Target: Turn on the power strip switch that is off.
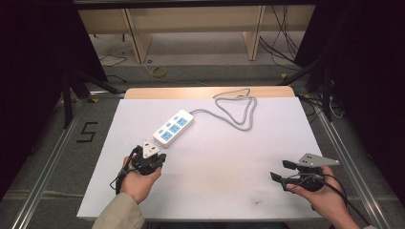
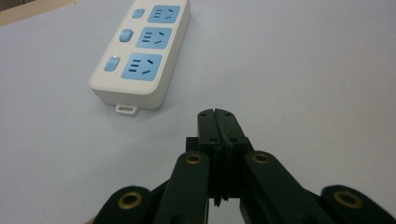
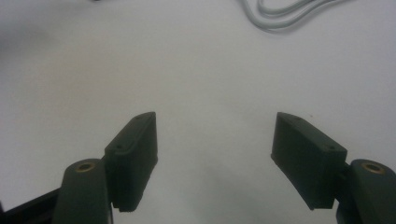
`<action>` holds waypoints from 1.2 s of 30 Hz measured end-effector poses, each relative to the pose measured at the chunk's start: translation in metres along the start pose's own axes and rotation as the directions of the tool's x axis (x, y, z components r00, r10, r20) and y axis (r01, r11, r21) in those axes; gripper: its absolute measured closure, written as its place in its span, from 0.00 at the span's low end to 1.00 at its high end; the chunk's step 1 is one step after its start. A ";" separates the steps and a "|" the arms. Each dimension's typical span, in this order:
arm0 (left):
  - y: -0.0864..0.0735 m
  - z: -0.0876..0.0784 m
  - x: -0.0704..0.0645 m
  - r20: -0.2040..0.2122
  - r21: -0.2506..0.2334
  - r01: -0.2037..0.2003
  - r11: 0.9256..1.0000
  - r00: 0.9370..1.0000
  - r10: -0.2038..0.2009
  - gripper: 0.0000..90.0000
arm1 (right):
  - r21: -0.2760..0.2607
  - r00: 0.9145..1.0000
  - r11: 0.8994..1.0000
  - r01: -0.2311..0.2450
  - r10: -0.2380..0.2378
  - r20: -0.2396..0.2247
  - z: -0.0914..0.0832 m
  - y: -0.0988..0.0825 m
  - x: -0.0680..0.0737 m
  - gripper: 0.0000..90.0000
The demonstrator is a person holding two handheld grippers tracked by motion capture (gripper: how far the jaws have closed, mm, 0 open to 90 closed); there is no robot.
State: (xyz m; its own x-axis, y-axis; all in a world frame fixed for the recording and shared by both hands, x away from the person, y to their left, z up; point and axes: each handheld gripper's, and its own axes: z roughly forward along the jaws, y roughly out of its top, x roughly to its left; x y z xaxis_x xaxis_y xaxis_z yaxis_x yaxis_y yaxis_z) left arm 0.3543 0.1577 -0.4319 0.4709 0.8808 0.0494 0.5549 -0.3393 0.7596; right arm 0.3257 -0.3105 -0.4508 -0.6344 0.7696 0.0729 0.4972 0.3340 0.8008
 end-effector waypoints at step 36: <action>0.049 0.037 0.034 -0.046 0.066 -0.012 0.998 0.999 0.016 1.00 | 0.017 1.000 1.000 -0.005 0.005 -0.015 0.004 -0.001 0.002 0.35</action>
State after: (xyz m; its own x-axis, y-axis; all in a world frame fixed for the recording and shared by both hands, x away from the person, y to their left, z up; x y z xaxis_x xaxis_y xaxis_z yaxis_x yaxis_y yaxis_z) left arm 0.4231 0.1585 -0.4171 0.4471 0.8898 0.0912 0.5928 -0.3712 0.7147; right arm 0.3260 -0.3078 -0.4540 -0.6407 0.7630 0.0861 0.5103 0.3393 0.7902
